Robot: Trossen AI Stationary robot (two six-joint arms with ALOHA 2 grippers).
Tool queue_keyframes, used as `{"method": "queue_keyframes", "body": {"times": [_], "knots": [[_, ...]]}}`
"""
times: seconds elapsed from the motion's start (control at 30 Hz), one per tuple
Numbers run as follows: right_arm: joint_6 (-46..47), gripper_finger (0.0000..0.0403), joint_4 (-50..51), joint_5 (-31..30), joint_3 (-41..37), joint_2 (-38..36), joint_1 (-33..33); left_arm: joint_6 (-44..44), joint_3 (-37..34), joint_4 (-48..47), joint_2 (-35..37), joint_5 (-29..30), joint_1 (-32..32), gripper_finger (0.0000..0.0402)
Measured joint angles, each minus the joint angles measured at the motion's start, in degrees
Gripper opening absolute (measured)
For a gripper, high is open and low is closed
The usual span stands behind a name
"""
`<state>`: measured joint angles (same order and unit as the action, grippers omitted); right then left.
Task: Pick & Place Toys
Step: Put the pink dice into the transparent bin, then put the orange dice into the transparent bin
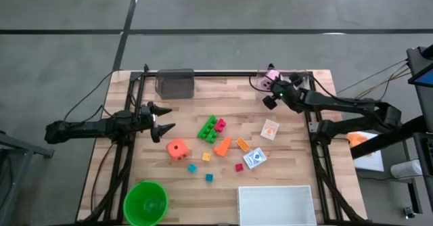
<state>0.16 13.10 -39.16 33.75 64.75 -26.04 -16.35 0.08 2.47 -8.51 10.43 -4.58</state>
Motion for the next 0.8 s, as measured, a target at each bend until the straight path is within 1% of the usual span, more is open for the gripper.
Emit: {"method": "queue_keyframes", "body": {"times": [0.23, 0.4, 0.47, 0.53, 0.7, 0.8], "knots": [[0.68, 0.0024, -0.16, -0.01, 1.9, 1.25, 0.0, -0.01, 0.0, -0.04, 0.0, -0.22, 0.0, 0.0395], [0.74, 0.0029, 0.04, 0.0, 2.75, -1.2, 0.07, 0.17, 0.0, -0.16, 0.0, -1.0, 0.0, 0.0395], [0.68, 0.0045, -0.01, 0.12, 2.98, -2.82, 0.07, 0.27, 0.0, -0.16, 0.0, -1.0, 0.0, 0.0395], [-0.37, 0.0069, 0.0, 2.19, 3.0, -4.64, 0.07, 0.3, 0.0, -0.16, 0.0, -1.0, 0.0, 0.0395], [-0.21, 0.0134, -2.87, 12.05, 2.98, -9.66, 0.54, 0.23, 0.0, -0.16, 0.0, -1.0, 0.0, 0.0395], [0.31, 0.0184, -3.67, 18.73, 3.03, -11.75, 1.41, 0.07, 0.0, -0.16, 0.0, -1.0, 0.0, 0.0395]]}}
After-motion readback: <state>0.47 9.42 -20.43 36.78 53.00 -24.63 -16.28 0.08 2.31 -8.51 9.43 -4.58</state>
